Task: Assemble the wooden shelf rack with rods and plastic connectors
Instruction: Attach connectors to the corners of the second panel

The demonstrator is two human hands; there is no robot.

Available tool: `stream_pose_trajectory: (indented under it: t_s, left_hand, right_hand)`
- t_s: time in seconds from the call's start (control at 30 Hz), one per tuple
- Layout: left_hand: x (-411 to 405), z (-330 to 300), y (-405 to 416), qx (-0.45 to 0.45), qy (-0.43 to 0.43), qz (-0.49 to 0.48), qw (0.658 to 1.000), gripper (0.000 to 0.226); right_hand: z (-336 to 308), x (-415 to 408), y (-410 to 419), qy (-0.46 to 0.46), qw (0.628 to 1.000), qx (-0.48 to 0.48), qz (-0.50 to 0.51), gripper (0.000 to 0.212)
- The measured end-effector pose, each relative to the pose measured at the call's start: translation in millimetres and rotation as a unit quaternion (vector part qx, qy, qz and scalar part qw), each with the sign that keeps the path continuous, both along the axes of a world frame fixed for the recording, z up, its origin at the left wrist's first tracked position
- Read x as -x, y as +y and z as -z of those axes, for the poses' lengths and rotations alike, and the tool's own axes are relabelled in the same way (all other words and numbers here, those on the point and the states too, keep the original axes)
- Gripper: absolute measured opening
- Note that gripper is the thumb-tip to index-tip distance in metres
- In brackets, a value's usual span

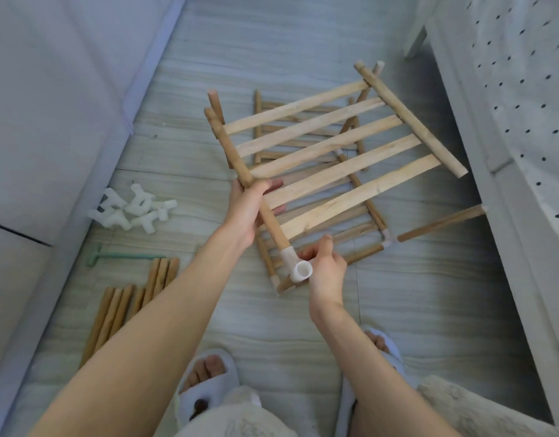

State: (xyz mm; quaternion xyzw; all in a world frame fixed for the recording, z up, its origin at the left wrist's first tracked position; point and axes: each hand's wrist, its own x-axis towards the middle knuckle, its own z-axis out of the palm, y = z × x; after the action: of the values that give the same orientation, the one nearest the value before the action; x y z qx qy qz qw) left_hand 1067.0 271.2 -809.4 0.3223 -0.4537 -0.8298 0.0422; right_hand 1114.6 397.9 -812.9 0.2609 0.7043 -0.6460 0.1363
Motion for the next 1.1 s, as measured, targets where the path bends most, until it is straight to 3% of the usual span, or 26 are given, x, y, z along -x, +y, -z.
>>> stream_pose_trajectory:
  t_s: [0.2, 0.3, 0.4, 0.53, 0.67, 0.77, 0.83, 0.97, 1.03, 1.1]
  left_hand:
    - [-9, -2, -11, 0.114, -0.043, 0.087, 0.989, 0.037]
    - [-27, -1, -18, 0.100, -0.043, 0.092, 0.990, 0.029]
    - [-55, 7, -27, 0.098, -0.055, 0.099, 0.989, 0.024]
    - [-101, 28, -44, 0.105, -0.117, 0.092, 0.983, 0.017]
    - [-134, 54, -63, 0.110, -0.189, 0.084, 0.972, 0.011]
    - [-153, 73, -84, 0.098, -0.216, 0.151, 0.960, 0.029]
    - [-159, 92, -97, 0.152, -0.243, 0.144, 0.947, 0.028]
    - [-156, 124, -123, 0.320, -0.266, 0.097, 0.904, 0.016]
    - [-145, 143, -145, 0.369, -0.273, 0.083, 0.884, 0.020]
    - [-131, 156, -169, 0.453, -0.294, 0.122, 0.833, 0.036]
  right_hand:
    - [-3, -5, 14, -0.022, 0.998, 0.015, -0.053, 0.050]
    - [2, -15, 24, -0.026, 0.998, 0.032, -0.049, 0.043]
    - [14, -29, 32, -0.048, 0.996, -0.013, -0.079, 0.036]
    - [32, -48, 33, -0.152, 0.974, -0.061, -0.158, 0.021]
    - [41, -60, 4, -0.202, 0.942, -0.047, -0.264, 0.024]
    - [57, -55, -29, -0.166, 0.927, -0.079, -0.327, 0.018]
    - [75, -44, -51, -0.108, 0.890, -0.166, -0.410, 0.019]
    - [121, -15, -91, -0.047, 0.773, -0.282, -0.566, 0.042]
    - [143, -2, -110, -0.008, 0.718, -0.322, -0.617, 0.049]
    - [162, 7, -125, 0.029, 0.672, -0.365, -0.644, 0.053]
